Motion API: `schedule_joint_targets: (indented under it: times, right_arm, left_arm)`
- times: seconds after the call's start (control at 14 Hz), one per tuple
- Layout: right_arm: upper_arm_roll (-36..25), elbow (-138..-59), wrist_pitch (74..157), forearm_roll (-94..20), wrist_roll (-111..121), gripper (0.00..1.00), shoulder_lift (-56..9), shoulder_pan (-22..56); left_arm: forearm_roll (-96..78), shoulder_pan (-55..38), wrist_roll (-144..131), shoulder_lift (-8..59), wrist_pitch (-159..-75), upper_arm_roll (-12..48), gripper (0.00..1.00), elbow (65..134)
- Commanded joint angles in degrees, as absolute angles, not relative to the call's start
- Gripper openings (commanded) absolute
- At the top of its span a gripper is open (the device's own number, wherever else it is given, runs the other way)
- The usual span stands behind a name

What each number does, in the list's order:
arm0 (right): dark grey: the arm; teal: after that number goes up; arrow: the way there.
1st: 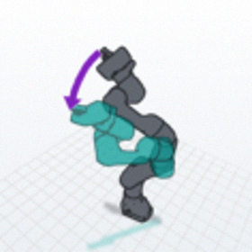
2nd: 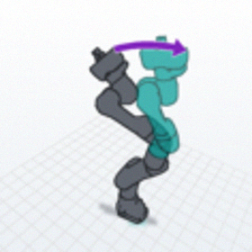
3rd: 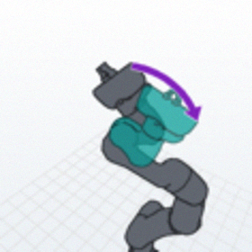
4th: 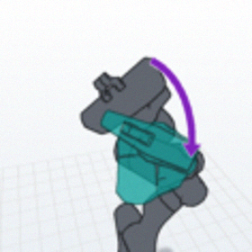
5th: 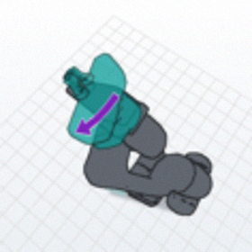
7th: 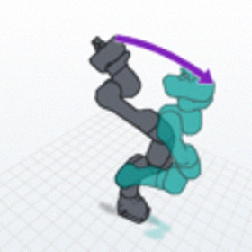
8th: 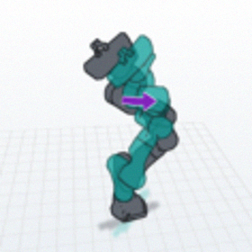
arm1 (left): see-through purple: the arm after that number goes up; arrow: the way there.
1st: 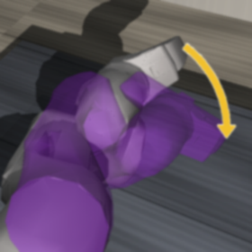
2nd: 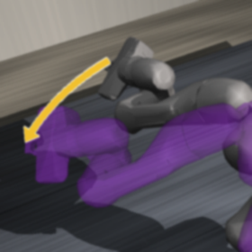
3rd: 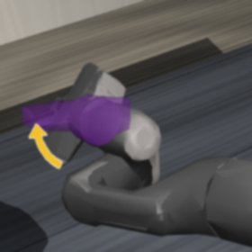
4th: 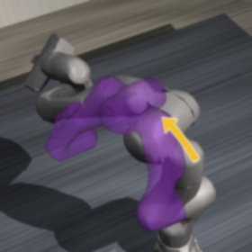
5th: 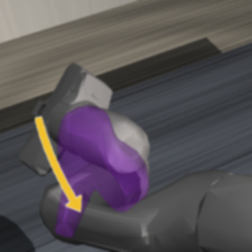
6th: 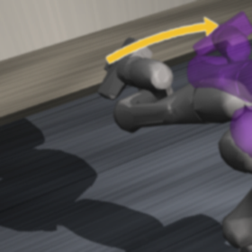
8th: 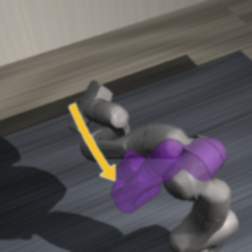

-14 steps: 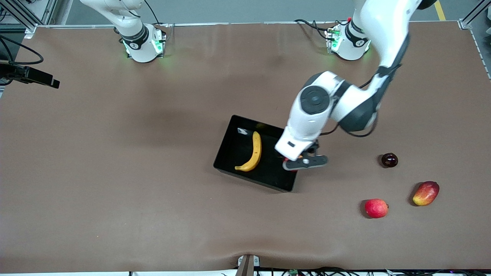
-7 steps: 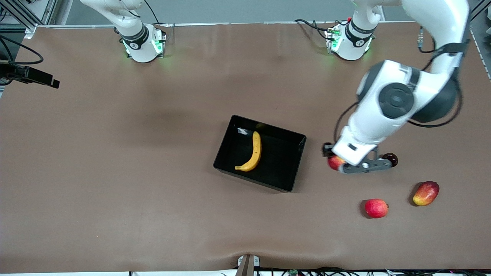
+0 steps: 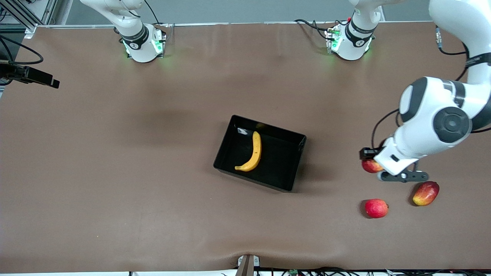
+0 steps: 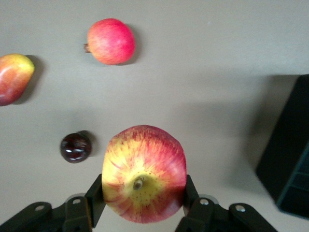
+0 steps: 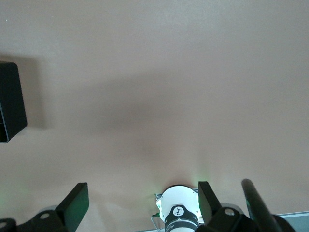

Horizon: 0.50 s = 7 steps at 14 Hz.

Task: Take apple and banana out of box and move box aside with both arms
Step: 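Lift the red apple out of the tray toward the other fruits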

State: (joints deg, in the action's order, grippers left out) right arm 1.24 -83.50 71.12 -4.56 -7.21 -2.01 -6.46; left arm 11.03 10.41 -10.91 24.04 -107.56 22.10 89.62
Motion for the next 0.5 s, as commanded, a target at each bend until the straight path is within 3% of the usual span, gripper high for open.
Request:
schedule_joint_targets:
  times: [0.0,0.43]
  right_arm:
    - [1.23,-82.88,70.49,-4.57,-7.65,1.0,-1.93,-6.42]
    - [1.23,-82.88,70.49,-4.57,-7.73,1.0,-1.93,-6.42]
  left_arm:
    - [11.95,13.44,-5.99,22.94,-111.43,22.68,0.0,93.5]
    - [15.82,17.31,-1.5,23.55,-120.31,22.68,0.0,99.4]
